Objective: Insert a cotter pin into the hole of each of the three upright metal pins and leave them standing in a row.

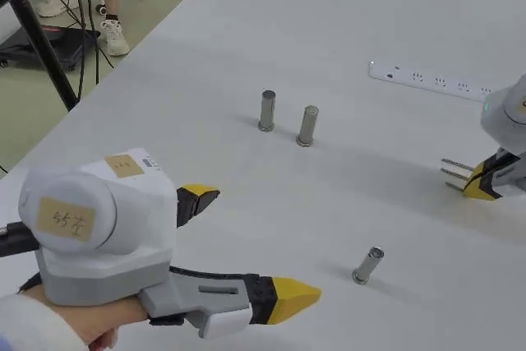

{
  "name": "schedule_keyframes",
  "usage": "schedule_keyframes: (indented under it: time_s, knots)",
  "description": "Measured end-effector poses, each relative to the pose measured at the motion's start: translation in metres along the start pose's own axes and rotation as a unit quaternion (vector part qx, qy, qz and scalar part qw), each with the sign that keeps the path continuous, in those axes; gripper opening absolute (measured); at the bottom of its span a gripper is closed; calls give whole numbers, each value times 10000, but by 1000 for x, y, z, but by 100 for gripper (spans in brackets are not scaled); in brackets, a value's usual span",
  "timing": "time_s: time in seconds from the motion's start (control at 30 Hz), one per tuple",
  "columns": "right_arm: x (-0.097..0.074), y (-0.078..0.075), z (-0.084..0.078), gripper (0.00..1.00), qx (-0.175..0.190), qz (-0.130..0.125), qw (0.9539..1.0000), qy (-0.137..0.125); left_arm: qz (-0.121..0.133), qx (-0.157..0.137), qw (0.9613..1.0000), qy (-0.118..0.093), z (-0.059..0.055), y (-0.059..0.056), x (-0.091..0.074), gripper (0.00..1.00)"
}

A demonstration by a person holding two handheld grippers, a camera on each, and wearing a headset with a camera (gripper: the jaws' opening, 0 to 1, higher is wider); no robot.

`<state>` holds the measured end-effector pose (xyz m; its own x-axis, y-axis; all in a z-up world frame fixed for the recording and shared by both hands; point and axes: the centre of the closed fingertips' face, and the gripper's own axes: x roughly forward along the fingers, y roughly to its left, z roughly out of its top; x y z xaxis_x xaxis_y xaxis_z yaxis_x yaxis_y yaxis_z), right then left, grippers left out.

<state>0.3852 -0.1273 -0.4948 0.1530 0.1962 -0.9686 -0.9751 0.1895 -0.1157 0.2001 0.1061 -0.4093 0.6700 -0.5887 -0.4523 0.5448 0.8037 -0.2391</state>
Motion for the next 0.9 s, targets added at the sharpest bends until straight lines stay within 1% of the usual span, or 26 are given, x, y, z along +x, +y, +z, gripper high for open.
schedule_keyframes:
  time_s: [0.13, 0.27, 0.4, 0.53, 0.6, 0.63, 0.7, 0.77, 0.8, 0.83, 0.9]
  knots:
    - [0, 1, 0, 0, -56, -75, 9999, 55, 22, -12, 10000, -62, 3, -1, -4, 94]
    - [-1, 0, 0, 0, 133, -133, 9998, -1, 32, -24, 9999, -120, 5, -2, -6, 94]
    - [-7, 0, 1, 0, 283, -201, 9993, -157, 77, 2, 9999, -96, 5, -3, -8, 94]
    - [-19, 3, 3, 0, 258, -274, 9990, -245, 67, -7, 9998, -179, 10, -6, -8, 94]
    - [-25, 9, 9, 0, 413, -169, 9980, -458, 44, -6, 9998, -205, 12, -8, -8, 93]
    - [-29, 12, 14, 0, 426, -127, 9972, -604, 36, 4, 9998, -208, 13, -8, -7, 93]
    - [-36, 15, 18, 0, 448, -138, 9962, -728, 19, 39, 9998, -214, 15, -10, -7, 93]
    - [-44, 19, 23, 0, 364, -159, 9956, -853, -9, 79, 9998, -207, 16, -11, -7, 92]
    - [-41, 14, 23, 0, 328, -163, 9955, -874, -18, 89, 9998, -204, 17, -12, -7, 92]
    - [-43, 13, 24, 0, 247, -187, 9956, -889, -28, 91, 9997, -205, 18, -12, -7, 92]
    - [-50, 19, 25, 0, 84, -216, 9957, -899, -43, 82, 9997, -223, 20, -13, -7, 91]
